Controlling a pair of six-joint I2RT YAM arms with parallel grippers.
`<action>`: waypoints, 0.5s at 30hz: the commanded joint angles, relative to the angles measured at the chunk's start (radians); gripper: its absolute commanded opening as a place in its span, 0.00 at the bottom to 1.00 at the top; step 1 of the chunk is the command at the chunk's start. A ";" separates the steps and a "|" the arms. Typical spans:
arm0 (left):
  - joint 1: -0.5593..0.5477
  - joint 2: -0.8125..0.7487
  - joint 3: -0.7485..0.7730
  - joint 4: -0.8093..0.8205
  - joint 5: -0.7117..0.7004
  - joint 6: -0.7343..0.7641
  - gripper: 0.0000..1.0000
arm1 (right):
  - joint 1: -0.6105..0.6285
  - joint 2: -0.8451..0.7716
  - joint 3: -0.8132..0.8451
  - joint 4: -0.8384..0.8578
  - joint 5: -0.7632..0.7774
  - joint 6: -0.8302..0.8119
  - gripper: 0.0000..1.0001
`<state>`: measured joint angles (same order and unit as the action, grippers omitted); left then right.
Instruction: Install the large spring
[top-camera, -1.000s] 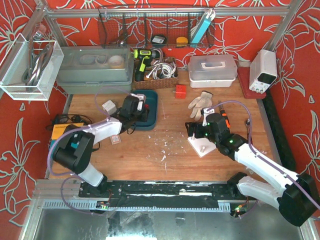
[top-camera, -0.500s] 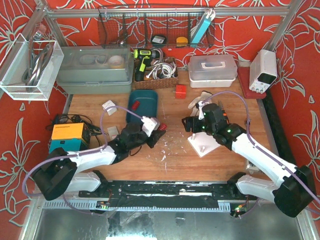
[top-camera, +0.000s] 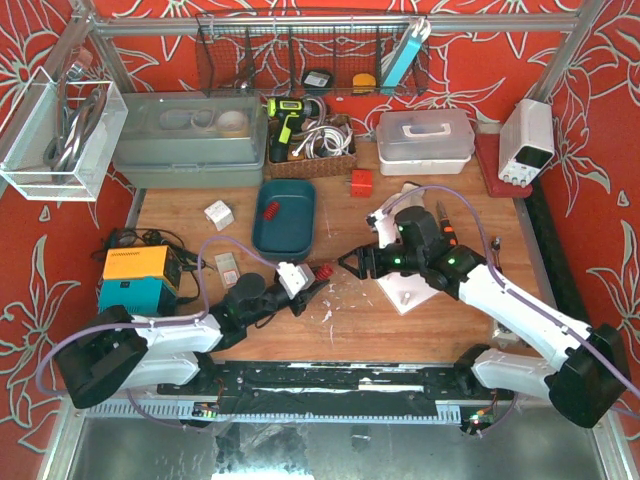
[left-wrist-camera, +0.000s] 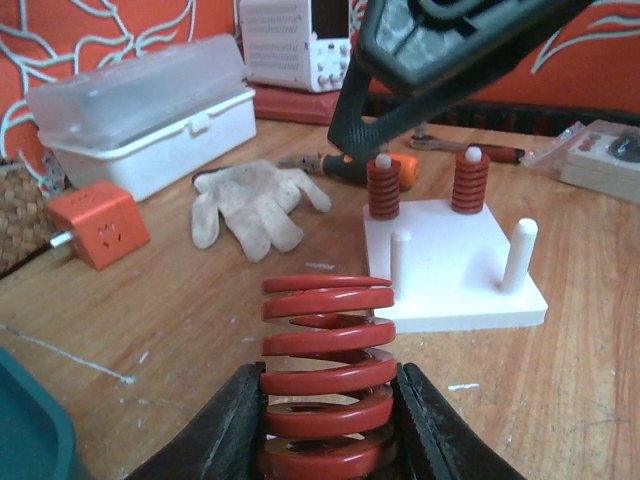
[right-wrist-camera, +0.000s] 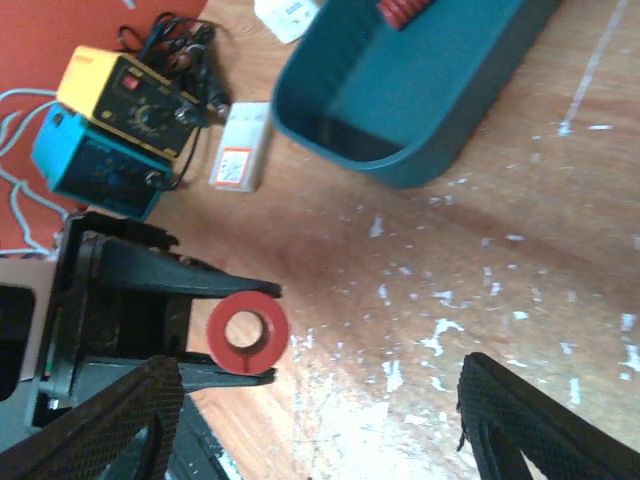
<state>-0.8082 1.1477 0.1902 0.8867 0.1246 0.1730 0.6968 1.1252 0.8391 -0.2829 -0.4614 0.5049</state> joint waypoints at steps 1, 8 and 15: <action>-0.014 -0.022 0.002 0.115 0.013 0.033 0.05 | 0.046 0.023 0.033 0.029 -0.085 -0.001 0.76; -0.036 -0.077 -0.021 0.123 0.028 0.050 0.05 | 0.119 0.109 0.083 -0.007 -0.076 -0.037 0.73; -0.050 -0.085 -0.021 0.123 0.039 0.059 0.05 | 0.138 0.151 0.073 0.066 -0.131 0.020 0.64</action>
<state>-0.8467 1.0790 0.1680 0.9371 0.1513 0.2111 0.8238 1.2617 0.8913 -0.2558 -0.5468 0.5034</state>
